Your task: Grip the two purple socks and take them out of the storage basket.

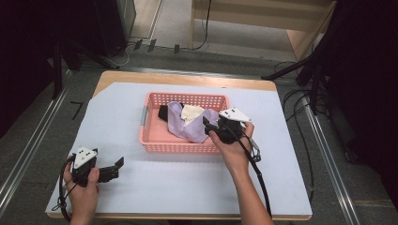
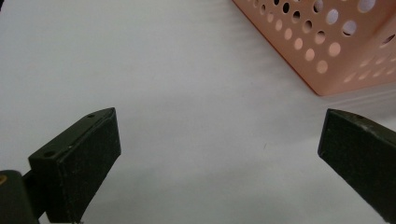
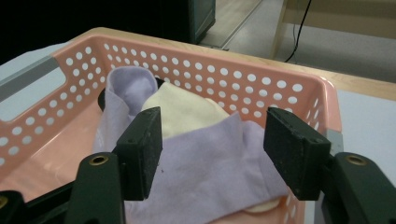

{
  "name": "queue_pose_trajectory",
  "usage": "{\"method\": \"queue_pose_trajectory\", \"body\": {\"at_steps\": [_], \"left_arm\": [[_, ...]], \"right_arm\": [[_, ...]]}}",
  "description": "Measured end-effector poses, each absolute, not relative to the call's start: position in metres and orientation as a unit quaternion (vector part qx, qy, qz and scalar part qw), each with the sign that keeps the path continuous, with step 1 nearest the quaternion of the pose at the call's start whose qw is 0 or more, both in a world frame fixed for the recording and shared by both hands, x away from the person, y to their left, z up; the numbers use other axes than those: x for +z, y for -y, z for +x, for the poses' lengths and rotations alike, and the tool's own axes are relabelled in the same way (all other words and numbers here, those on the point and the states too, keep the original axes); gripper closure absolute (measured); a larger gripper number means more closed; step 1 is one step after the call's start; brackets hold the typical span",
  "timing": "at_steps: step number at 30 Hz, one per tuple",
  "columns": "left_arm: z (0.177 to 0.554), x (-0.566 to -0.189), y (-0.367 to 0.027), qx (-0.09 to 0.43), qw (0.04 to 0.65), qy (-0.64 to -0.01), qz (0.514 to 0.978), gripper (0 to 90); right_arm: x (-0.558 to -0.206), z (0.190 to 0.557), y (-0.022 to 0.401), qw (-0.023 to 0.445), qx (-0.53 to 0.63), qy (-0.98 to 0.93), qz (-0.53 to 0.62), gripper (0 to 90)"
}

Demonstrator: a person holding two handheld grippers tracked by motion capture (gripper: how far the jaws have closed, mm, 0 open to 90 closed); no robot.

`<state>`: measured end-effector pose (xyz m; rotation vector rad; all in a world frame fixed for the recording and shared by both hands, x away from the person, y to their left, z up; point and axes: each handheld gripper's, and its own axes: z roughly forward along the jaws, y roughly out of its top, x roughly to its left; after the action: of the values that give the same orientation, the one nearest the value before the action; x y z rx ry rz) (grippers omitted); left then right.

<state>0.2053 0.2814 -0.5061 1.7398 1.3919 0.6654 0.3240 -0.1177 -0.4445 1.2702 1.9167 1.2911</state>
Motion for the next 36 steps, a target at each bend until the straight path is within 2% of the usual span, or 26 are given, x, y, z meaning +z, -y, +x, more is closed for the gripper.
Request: {"method": "queue_pose_trajectory", "body": {"at_steps": [5, 10, 20, 25, 33, 36], "left_arm": [[0.206, -0.506, -0.282, 0.262, 0.397, -0.550, 0.686, 0.1], [0.206, -0.506, -0.281, 0.261, 0.396, -0.551, 0.687, 0.1], [0.206, -0.506, -0.282, 0.258, 0.395, -0.551, 0.689, 0.2], [0.207, -0.506, -0.282, 0.258, 0.394, -0.551, 0.689, 0.2], [0.207, -0.506, -0.282, 0.254, 0.393, -0.552, 0.690, 0.5], [0.207, -0.506, -0.282, 0.254, 0.393, -0.552, 0.690, 0.5]], "right_arm": [[-0.446, 0.332, 0.110, 0.240, 0.470, -0.705, 0.474, 40.7], [-0.449, 0.344, 0.109, 0.220, 0.475, -0.694, 0.494, 46.3], [-0.447, 0.361, 0.099, 0.208, 0.418, -0.718, 0.516, 46.2], [-0.447, 0.370, 0.094, 0.162, 0.413, -0.721, 0.533, 48.1], [-0.441, 0.386, 0.085, 0.144, 0.384, -0.710, 0.573, 54.2], [-0.446, 0.394, 0.082, 0.160, 0.380, -0.697, 0.586, 53.4]]}}
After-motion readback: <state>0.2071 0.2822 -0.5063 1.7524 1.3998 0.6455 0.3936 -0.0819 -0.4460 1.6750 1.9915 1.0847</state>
